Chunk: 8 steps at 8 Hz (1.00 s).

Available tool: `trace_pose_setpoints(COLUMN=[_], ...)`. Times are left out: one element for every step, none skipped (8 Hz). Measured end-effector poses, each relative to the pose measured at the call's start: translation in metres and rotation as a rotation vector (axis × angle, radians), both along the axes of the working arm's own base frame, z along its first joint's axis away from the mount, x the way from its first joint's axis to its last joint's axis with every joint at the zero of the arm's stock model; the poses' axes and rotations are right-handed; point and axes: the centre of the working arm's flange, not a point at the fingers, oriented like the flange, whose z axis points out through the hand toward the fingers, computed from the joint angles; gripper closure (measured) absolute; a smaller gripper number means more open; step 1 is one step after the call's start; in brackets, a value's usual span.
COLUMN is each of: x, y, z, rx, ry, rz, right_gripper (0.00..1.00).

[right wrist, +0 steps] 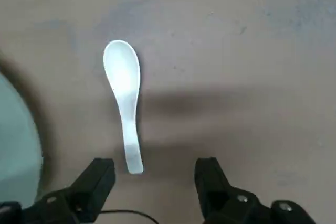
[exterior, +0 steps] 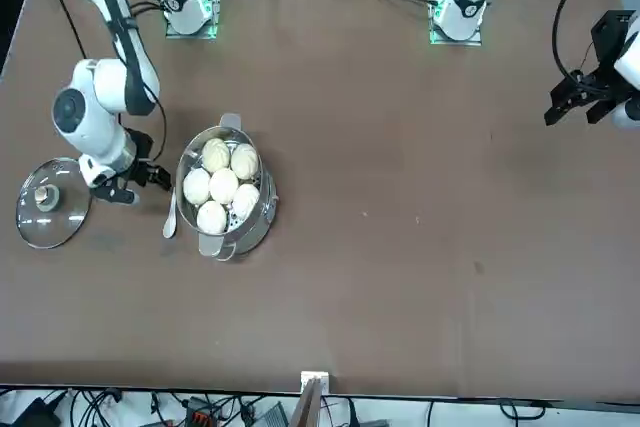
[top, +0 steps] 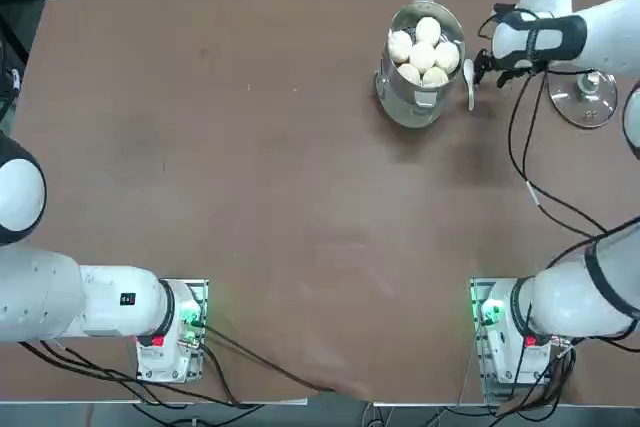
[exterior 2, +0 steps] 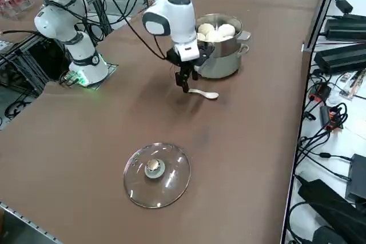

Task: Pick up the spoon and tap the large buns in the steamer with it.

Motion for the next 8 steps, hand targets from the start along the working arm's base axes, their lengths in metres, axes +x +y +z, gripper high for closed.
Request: trace_pose_setpoints(x=[0.001, 0.001, 0.001, 0.001, 0.002, 0.003, 0.006, 0.008], y=[0.000, 0.001, 0.003, 0.004, 0.004, 0.006, 0.013, 0.022], z=[-0.008, -0.016, -0.023, -0.029, -0.032, -0.034, -0.035, -0.038], rx=[-0.001, -0.001, -0.001, -0.001, -0.001, -0.001, 0.000, 0.001], ry=[-0.003, -0.005, -0.007, -0.007, -0.006, -0.008, -0.011, -0.011], rz=[0.001, 0.003, 0.005, 0.007, 0.008, 0.012, 0.018, 0.026], right_gripper=[0.06, 0.07, 0.08, 0.08, 0.08, 0.08, 0.08, 0.08])
